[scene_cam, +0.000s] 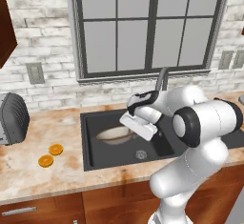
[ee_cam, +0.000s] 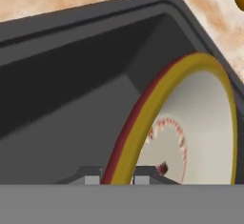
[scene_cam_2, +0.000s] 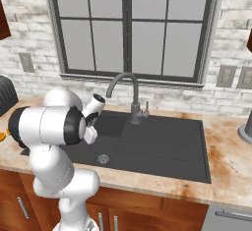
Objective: Remove the orange and orange from the sink. Then move the bowl and cup from the counter to the sink for washing.
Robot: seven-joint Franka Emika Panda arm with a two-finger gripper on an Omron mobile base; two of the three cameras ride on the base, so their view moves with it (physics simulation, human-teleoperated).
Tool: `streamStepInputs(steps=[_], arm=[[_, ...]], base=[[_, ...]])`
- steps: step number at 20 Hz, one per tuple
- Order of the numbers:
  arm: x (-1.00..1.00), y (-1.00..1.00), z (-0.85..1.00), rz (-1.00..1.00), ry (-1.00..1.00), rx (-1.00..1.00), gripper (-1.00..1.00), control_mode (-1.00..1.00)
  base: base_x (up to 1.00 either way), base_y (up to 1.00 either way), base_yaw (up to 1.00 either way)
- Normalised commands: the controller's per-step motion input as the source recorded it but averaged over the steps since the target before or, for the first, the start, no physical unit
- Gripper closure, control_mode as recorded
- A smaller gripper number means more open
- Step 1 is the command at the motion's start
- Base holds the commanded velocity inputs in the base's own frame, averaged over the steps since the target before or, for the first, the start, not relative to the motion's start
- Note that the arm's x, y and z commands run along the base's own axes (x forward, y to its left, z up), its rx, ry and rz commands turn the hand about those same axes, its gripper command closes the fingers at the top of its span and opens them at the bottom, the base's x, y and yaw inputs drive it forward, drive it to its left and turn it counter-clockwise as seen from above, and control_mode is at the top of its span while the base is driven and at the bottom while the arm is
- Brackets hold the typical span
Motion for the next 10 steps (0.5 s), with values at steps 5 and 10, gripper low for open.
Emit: streamStepInputs(steps=[5,10], arm=[[0.31,0.07,-0.37,0.02,0.05,0.00,1.00,-1.00],[0.28,0.10,-0.37,0.02,0.03,0.00,1.00,-1.00]], base=[[0.00,0.00,0.00],[0.00,0.00,0.00]])
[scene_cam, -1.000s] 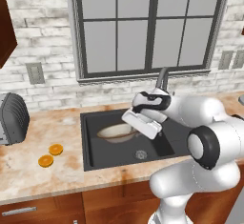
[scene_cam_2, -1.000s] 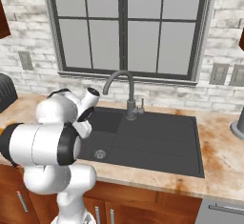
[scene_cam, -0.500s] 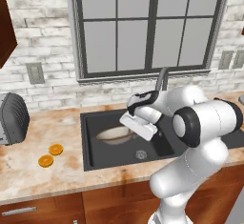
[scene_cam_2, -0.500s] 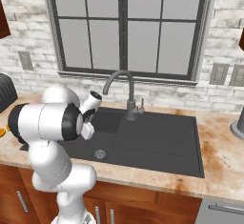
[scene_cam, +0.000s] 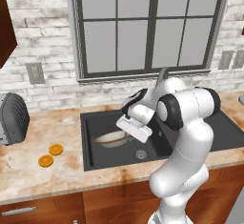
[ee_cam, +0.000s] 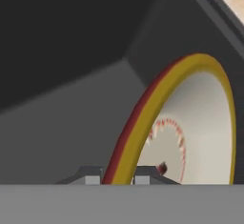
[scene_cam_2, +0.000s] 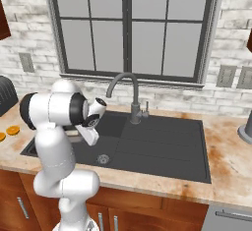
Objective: Remove the orange and orange from the sink. Then move the bowl and cup from the counter to the sink for washing.
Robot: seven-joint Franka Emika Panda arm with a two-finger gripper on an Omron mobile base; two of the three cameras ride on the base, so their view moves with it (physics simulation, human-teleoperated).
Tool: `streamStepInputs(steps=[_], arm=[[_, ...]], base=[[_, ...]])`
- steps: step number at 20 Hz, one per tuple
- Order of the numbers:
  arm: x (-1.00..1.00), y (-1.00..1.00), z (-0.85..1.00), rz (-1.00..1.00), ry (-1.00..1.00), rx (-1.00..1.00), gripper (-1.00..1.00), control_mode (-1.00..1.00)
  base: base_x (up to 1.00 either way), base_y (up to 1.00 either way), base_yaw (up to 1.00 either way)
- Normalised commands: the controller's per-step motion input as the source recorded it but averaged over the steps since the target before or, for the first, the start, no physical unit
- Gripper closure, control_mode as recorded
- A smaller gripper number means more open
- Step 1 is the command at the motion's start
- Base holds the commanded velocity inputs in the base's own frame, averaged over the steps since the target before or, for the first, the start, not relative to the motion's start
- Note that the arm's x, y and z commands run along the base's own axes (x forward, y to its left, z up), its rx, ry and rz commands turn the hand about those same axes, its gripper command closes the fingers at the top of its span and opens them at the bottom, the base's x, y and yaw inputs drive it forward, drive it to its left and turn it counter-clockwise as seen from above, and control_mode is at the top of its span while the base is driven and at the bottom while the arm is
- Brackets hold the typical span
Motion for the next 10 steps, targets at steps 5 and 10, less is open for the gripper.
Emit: streamStepInputs(steps=[5,10], arm=[[0.26,0.10,-0.36,0.03,0.01,0.00,1.00,-1.00],[0.23,0.10,-0.36,0.03,0.01,0.00,1.00,-1.00]], base=[[0.00,0.00,0.00],[0.00,0.00,0.00]])
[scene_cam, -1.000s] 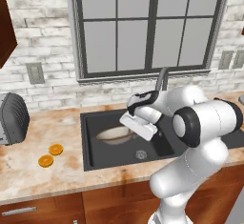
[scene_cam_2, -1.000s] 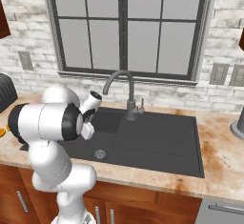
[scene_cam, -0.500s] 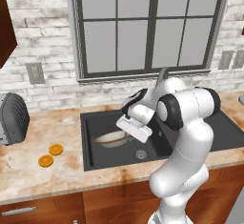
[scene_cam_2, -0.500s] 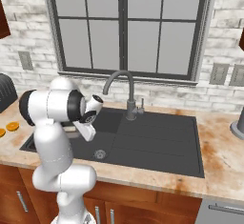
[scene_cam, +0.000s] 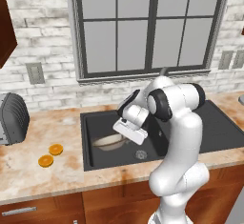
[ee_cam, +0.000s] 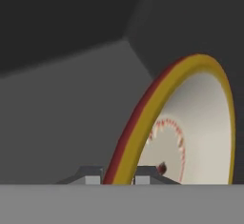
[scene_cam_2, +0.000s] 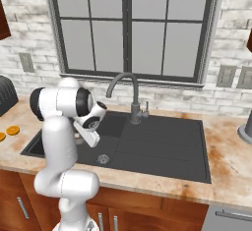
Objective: Remove the orange and orange from the sink. Then move the bowl and cup from the counter to the sink for washing.
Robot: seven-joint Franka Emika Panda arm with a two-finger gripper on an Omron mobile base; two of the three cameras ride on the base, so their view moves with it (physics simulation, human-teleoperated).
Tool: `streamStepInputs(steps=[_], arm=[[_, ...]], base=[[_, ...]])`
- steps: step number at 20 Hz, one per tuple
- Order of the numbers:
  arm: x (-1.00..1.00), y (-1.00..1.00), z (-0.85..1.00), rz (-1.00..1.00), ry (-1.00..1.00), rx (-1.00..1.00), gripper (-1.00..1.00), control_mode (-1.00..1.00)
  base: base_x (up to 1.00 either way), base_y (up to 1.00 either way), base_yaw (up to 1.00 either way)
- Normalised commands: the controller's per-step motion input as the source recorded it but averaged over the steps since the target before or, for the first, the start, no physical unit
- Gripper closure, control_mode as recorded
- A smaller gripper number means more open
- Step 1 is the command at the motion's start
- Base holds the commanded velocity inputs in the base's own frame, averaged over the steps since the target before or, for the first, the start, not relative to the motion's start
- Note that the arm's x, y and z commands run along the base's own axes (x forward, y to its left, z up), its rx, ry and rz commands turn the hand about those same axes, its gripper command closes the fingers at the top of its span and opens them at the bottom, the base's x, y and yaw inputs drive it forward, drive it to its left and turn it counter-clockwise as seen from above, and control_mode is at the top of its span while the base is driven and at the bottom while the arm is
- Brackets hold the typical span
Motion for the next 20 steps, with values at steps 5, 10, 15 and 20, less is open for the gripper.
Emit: streamStepInputs(steps=[5,10,15,20], arm=[[0.23,0.10,-0.36,0.03,0.00,0.00,1.00,-1.00],[0.25,0.10,-0.34,0.03,0.00,0.00,1.00,-1.00],[0.25,0.11,-0.34,0.02,0.00,0.00,1.00,-1.00],[0.16,0.15,-0.31,0.01,0.00,0.00,1.00,-1.00]], base=[[0.00,0.00,0.00],[0.00,0.00,0.00],[0.00,0.00,0.00],[0.00,0.00,0.00]])
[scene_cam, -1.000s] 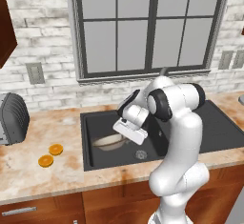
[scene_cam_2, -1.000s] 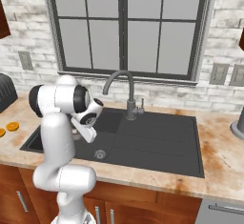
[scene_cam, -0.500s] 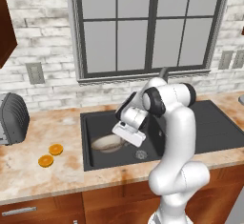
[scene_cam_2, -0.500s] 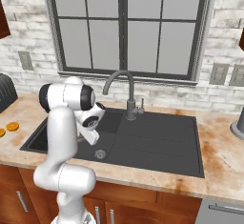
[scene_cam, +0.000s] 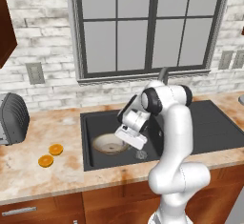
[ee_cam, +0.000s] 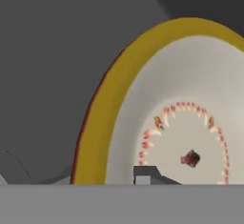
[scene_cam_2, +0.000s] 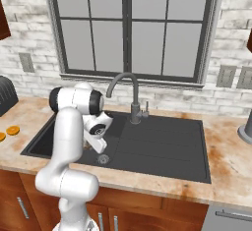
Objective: Remove the orange and orange from the sink. Then move the bowl and cup from the counter to the sink for washing.
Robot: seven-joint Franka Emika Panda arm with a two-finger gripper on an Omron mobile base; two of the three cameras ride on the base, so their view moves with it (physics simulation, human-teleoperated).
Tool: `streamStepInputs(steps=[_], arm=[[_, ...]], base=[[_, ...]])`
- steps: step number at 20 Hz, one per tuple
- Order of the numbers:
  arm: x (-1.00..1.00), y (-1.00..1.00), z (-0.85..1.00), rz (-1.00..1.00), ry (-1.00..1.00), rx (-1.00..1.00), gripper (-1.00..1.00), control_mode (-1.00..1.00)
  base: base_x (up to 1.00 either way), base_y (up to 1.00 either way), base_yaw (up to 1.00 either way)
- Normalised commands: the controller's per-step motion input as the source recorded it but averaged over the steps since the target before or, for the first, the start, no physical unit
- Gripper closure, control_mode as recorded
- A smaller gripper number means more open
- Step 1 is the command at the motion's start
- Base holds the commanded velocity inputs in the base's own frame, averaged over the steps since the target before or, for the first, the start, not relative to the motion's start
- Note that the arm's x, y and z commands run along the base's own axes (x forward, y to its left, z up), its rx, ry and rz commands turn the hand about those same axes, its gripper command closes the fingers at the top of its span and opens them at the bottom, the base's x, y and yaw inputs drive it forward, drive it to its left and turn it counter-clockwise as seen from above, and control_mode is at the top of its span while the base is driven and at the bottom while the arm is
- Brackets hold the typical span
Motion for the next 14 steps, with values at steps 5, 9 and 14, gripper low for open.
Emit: streamStepInputs(steps=[5,9,14], arm=[[0.16,0.17,-0.30,0.00,0.00,0.01,1.00,-1.00],[0.19,0.13,-0.15,0.00,0.00,0.00,1.00,-1.00],[0.08,0.15,-0.13,0.00,0.01,0.02,1.00,-1.00]], base=[[0.00,0.00,0.00],[0.00,0.00,0.00],[0.00,0.00,0.00]])
